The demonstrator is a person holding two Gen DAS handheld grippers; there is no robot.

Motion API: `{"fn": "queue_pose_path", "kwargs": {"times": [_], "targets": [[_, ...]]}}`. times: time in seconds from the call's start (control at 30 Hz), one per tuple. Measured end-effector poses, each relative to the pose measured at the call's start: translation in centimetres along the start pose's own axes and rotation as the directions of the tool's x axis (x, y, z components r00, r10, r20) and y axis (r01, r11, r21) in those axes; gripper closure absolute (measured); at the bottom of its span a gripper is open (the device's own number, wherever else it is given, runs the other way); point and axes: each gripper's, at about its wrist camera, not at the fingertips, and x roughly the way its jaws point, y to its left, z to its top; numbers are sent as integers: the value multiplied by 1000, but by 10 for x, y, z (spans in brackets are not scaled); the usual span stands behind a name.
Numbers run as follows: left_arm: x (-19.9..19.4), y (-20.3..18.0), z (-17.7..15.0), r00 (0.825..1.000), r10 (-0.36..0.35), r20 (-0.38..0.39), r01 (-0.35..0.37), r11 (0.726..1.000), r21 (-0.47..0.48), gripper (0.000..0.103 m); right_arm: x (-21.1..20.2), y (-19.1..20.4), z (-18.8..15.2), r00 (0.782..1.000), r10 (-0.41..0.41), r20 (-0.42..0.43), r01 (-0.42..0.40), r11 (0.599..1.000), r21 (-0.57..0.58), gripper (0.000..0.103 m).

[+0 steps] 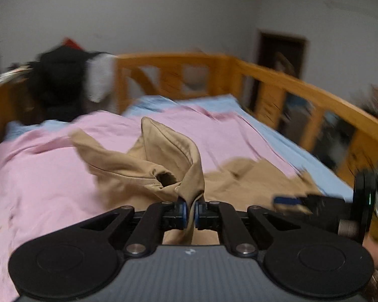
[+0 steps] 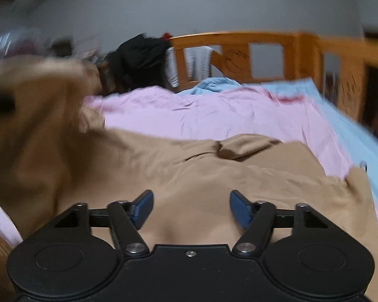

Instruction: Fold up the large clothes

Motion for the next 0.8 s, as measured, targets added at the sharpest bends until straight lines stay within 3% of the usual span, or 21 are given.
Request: {"fn": "queue_pose_path", "kwargs": {"times": [0.07,0.1,0.17,0.23,0.27,0.3,0.33,0.4,0.47,0.53,0.8], "targets": [[17,-18,16,996,-29,-87,35,996,77,99,-8,-26,14,998,63,-18,-59,980,190,36],[24,-25,21,992,-34,-118,47,993,110,99,-11,-42,20,995,95,-22,-84,950,300,36],[39,-43,30,983,-42,-181,77,979,189,99,-11,-70,27,985,170,-31,-133,858,496,36],[50,-63,33,971,-58,-231,118,959,257,99,-5,-94,30,955,297,-20,-209,717,665,34],[55,-74,30,967,-68,-244,139,948,286,99,0,-103,31,932,361,-8,-243,643,727,33],[59,-84,28,964,-81,-252,160,937,310,99,3,-107,31,919,395,5,-262,600,756,29],[62,-94,24,960,-103,-262,188,928,323,99,7,-110,31,903,430,16,-282,561,778,19],[66,-109,15,945,-155,-289,249,911,328,99,14,-111,32,873,487,34,-320,520,792,11],[66,-122,2,932,-196,-305,300,890,344,99,20,-110,36,847,529,57,-367,504,782,9],[66,-130,-7,925,-222,-309,331,871,363,99,24,-110,43,842,536,56,-375,510,774,8],[75,-137,-22,904,-269,-331,380,860,339,99,25,-94,72,868,491,-72,-345,702,623,8]]}}
